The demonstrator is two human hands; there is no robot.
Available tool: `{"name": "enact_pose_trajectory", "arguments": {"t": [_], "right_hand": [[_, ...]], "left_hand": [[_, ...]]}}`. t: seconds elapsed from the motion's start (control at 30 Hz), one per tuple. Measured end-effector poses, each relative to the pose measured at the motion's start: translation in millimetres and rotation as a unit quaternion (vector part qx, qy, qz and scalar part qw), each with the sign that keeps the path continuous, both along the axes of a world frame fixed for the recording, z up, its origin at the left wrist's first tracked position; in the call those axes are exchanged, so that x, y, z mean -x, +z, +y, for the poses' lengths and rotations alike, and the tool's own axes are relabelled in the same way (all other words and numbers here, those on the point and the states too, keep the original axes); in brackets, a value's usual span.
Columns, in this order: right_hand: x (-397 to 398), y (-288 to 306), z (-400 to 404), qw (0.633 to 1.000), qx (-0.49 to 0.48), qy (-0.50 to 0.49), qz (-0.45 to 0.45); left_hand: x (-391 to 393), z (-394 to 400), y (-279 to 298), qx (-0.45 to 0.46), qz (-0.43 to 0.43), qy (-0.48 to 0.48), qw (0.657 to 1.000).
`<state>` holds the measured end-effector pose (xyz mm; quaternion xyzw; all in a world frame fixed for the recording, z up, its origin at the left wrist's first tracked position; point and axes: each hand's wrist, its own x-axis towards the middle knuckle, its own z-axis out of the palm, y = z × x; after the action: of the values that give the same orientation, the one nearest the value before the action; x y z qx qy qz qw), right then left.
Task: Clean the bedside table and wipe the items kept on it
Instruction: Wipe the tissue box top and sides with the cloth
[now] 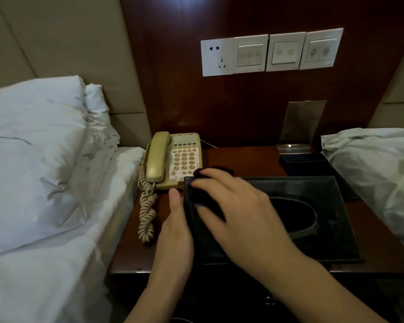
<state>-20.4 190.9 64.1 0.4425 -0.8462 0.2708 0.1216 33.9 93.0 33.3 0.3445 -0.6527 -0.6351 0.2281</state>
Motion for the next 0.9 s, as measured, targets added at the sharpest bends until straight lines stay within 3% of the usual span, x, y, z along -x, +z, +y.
{"name": "enact_pose_trajectory", "arguments": {"t": [0.1, 0.2, 0.3, 0.4, 0.5, 0.7, 0.9], "right_hand": [[6.5, 13.1, -9.7, 1.0, 0.007, 0.005, -0.008], [12.8, 17.2, -0.7, 0.999, 0.035, -0.016, 0.035], [0.4, 12.7, 9.4, 0.997, 0.079, -0.01, 0.025], [-15.8, 5.5, 6.5, 0.998, 0.049, 0.02, 0.021], [-12.1, 3.3, 6.8, 0.999, 0.033, 0.011, 0.037], [15.2, -1.7, 35.5, 0.988, 0.119, -0.102, 0.003], [9.9, -3.7, 26.6, 0.998, 0.057, 0.001, 0.015]], "left_hand": [[1.1, 0.2, 2.5, 0.004, 0.024, 0.015, 1.0], [-4.3, -1.6, -3.3, 0.043, 0.011, -0.026, 0.999], [-8.8, -1.7, -13.9, 0.086, 0.035, -0.064, 0.994], [-8.4, -3.6, -22.1, 0.165, 0.006, -0.099, 0.981], [-7.3, -6.9, -27.2, 0.189, -0.015, -0.11, 0.976], [-7.1, -7.7, -13.9, 0.074, 0.011, -0.08, 0.994], [-8.9, -1.9, -4.7, 0.061, 0.005, -0.044, 0.997]]}}
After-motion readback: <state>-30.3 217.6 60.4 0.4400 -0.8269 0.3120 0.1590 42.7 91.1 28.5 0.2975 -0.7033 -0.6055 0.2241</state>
